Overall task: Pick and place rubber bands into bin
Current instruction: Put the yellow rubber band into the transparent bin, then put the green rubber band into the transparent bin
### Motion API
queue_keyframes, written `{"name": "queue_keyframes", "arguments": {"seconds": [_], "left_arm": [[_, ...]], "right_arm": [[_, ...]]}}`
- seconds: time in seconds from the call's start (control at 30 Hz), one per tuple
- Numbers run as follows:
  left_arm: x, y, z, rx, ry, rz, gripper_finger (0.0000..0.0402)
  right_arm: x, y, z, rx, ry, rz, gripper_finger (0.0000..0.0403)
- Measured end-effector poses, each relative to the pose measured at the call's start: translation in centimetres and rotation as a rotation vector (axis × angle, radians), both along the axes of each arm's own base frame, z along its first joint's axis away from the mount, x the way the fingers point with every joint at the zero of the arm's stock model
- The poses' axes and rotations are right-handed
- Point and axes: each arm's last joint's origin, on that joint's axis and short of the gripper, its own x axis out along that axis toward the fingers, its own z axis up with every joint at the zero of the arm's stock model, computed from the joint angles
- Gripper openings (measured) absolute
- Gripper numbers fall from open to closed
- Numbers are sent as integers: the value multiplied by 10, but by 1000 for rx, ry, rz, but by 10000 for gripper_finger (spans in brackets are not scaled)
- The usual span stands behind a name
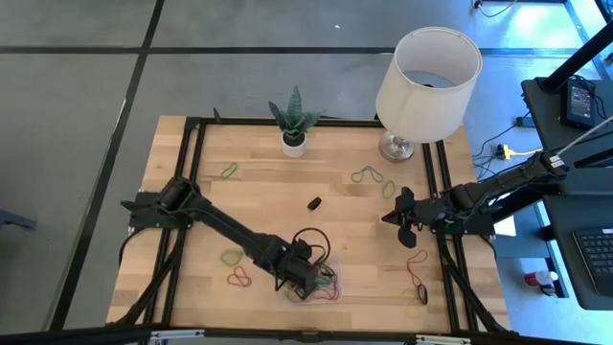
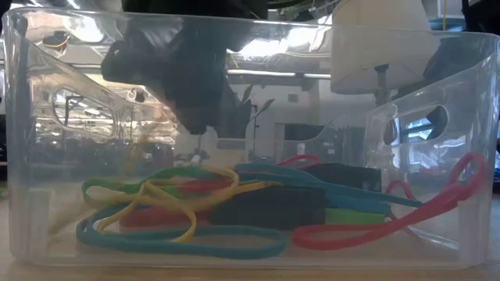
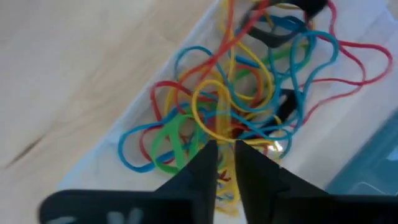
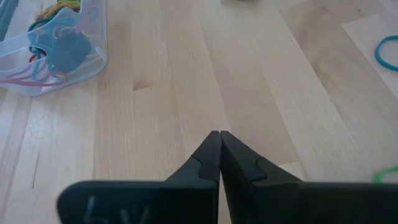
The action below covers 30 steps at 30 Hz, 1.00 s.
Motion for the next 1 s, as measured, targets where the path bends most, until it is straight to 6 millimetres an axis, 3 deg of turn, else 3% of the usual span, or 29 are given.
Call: {"name": "queue_keyframes", "arguments": {"seconds": [0.23, 0.4, 0.57, 0.73, 1.0], "left_arm": [[-1, -3, 0, -27, 9, -15, 109], [-3, -2, 15, -21, -21, -6, 118], [-6, 6, 41, 38, -123, 36, 90], [-8, 22, 60, 72, -173, -5, 22], [5, 65, 59, 107, -133, -139, 2]], "right_arm": [[0, 0, 0, -11, 0, 9, 14], [0, 0, 0, -19, 0, 15, 14], [0, 0, 0, -19, -3, 16, 14], [1, 0, 1, -17, -10, 16, 14], [3, 1, 3, 59, -43, -35, 8]]}}
